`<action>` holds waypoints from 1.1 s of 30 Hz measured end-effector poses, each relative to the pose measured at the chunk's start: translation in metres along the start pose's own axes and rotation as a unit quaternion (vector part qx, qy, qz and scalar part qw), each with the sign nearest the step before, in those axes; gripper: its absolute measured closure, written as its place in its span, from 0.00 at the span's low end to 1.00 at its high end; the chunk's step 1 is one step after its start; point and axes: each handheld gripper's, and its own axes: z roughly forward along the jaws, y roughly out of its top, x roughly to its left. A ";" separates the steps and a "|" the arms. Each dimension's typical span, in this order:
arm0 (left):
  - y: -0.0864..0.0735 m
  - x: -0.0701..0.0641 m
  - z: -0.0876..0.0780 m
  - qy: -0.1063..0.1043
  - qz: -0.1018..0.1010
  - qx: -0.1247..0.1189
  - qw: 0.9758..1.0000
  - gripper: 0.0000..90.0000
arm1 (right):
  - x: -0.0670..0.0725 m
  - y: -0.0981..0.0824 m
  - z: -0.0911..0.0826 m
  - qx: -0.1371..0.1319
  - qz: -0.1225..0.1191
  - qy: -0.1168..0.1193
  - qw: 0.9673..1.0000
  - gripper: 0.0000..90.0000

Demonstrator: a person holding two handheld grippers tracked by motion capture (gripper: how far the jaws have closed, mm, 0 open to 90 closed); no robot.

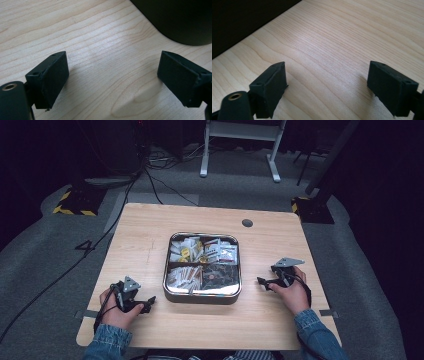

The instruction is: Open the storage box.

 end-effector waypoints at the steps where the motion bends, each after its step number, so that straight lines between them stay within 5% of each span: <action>1: 0.000 0.000 0.000 -0.001 0.000 0.000 1.000 0.12 | 0.000 0.000 0.000 -0.001 0.001 0.001 1.000 0.18; 28: 0.001 0.002 0.001 -0.005 0.006 0.001 1.000 0.12 | 0.004 -0.001 -0.002 -0.006 0.006 -0.003 1.000 0.24; 33: 0.002 0.002 0.001 -0.006 0.007 0.000 1.000 0.12 | 0.003 -0.001 -0.002 -0.012 -0.001 0.008 1.000 0.31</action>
